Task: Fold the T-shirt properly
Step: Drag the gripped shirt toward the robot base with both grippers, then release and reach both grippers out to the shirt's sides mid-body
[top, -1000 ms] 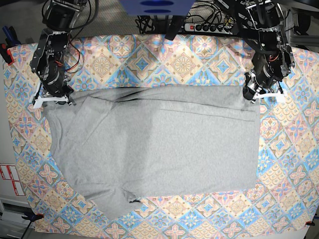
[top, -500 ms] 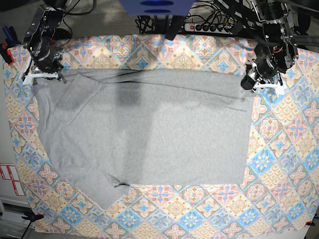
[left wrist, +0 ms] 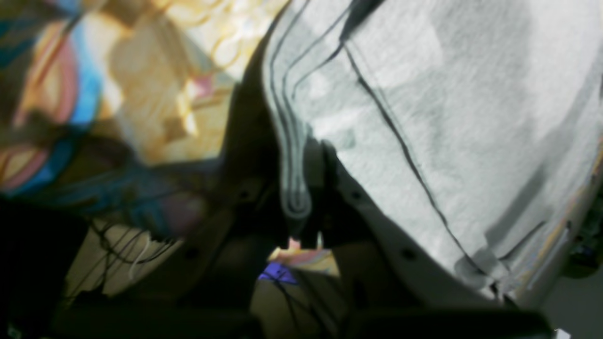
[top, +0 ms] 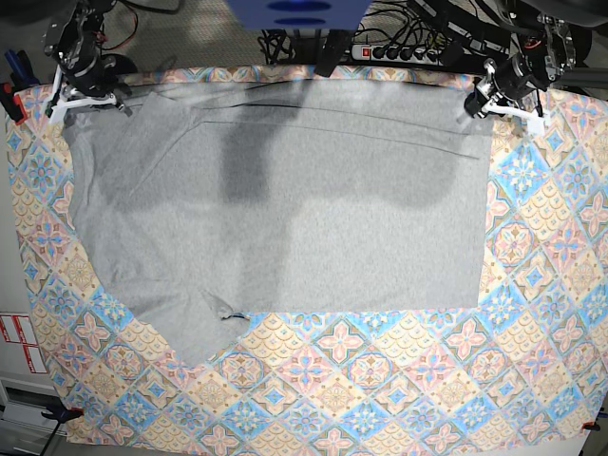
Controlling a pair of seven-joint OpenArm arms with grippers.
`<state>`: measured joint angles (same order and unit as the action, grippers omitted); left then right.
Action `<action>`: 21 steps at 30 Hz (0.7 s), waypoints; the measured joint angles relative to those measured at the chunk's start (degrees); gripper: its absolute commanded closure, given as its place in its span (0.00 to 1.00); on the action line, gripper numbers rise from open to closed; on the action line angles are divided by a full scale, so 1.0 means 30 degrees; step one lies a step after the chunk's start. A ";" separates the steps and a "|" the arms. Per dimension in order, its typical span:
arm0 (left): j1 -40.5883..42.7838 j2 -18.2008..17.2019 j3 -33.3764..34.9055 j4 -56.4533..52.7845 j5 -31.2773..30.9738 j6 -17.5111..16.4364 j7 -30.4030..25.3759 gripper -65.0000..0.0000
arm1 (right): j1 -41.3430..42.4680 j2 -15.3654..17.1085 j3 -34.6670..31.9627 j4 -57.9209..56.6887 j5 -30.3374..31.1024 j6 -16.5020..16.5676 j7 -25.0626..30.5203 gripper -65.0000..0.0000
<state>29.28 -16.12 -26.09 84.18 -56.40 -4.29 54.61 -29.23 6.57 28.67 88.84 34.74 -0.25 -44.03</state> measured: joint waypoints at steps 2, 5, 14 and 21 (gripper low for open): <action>0.0102 0.0000 -0.0007 0.0029 -0.0007 -0.0007 0.0007 1.00 | 0.0007 0.0022 0.0000 0.0007 0.0000 0.0000 -0.0066 1.00; 0.0102 0.0022 -0.0015 0.0029 0.0000 0.0000 0.0015 1.00 | 0.0000 0.0029 0.0000 0.0007 0.0000 0.0000 -0.0131 1.00; 0.0095 0.0022 0.0007 0.0080 -0.0153 -0.0015 0.0131 0.74 | -0.0058 0.0029 0.0124 0.1508 -0.0146 -0.0015 -0.3002 0.64; 0.0197 0.0022 0.0007 0.0204 -0.0699 -0.0226 0.0226 0.49 | -0.0029 -0.0321 0.1195 0.1814 -0.0066 0.0000 -0.3038 0.64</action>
<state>29.87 -16.05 -26.06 84.79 -58.50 -4.97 55.29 -29.32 5.61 32.25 94.28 34.54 -0.25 -53.15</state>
